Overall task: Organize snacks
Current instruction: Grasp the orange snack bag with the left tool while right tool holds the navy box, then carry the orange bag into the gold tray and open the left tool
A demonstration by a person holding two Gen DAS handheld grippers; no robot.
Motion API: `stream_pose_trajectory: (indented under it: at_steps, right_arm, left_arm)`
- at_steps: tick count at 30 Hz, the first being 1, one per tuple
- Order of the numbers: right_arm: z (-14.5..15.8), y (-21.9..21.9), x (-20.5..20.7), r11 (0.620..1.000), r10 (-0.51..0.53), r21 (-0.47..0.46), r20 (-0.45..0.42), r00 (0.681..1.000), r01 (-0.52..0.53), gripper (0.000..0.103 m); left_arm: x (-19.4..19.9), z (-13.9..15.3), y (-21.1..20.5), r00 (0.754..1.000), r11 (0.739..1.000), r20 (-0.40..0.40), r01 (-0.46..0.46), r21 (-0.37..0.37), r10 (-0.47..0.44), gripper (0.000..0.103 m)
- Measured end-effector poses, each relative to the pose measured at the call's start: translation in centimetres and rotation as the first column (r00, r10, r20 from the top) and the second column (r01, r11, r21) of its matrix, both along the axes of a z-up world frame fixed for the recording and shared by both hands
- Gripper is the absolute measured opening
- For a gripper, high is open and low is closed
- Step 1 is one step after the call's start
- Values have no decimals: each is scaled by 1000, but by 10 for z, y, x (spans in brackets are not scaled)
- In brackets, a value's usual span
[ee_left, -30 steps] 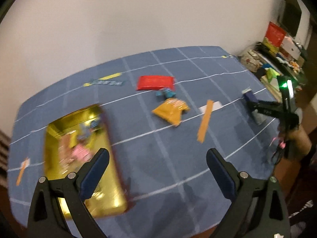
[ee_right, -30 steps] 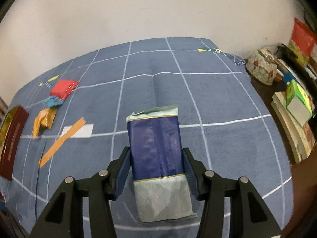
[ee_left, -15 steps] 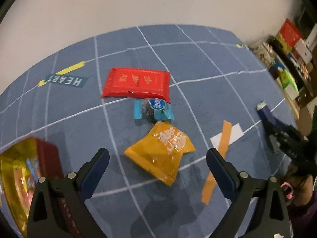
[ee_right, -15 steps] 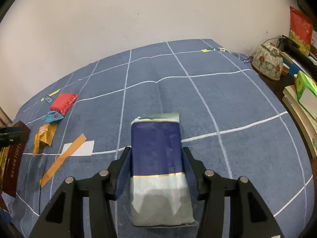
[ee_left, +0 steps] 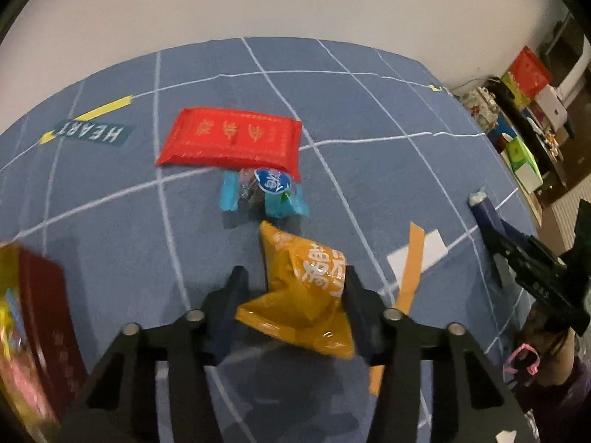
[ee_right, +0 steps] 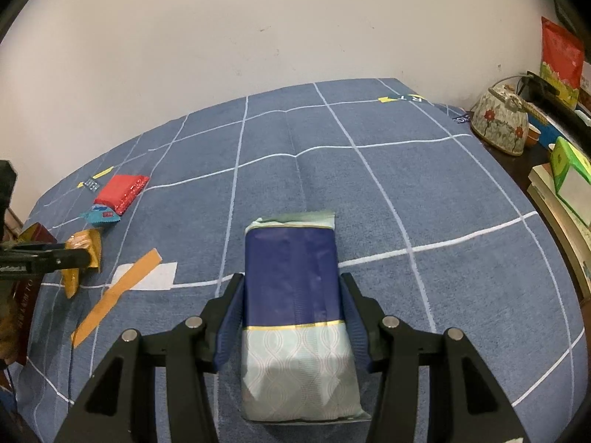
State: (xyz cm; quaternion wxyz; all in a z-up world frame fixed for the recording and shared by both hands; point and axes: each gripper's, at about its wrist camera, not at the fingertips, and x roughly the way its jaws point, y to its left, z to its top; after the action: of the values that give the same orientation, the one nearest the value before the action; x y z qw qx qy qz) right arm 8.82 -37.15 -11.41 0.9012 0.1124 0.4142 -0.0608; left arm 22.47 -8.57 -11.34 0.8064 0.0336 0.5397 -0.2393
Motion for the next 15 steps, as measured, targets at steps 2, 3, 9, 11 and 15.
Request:
stream_pose_trajectory:
  at_steps: [2,3,9,11,15]
  right_arm:
    - [0,0,0,1000,0,-2,-1,1000,0,51]
    - [0,0,1,1000,0,-6,-2,1000,0,51]
    - [0,2,2,999,1,-33,-12,1000,-1,51]
    - [0,3,2,999,1,-38,-14,1000,-1,51]
    - [-1,5,3,999,1,-53,-19,1000,-2,51]
  left_arm:
    - [-16,7,6,1000,1000,2,-22,-22,22,35]
    - [-27,13,11,999,998,4,-40,-39,40,35]
    - [-85,45,37,994,987,17,-104,-127,106,35]
    - [-104,56,47,992,983,34,-117,-138,123,35]
    - [-136,76,63,986,979,76,-133,-153,146,36]
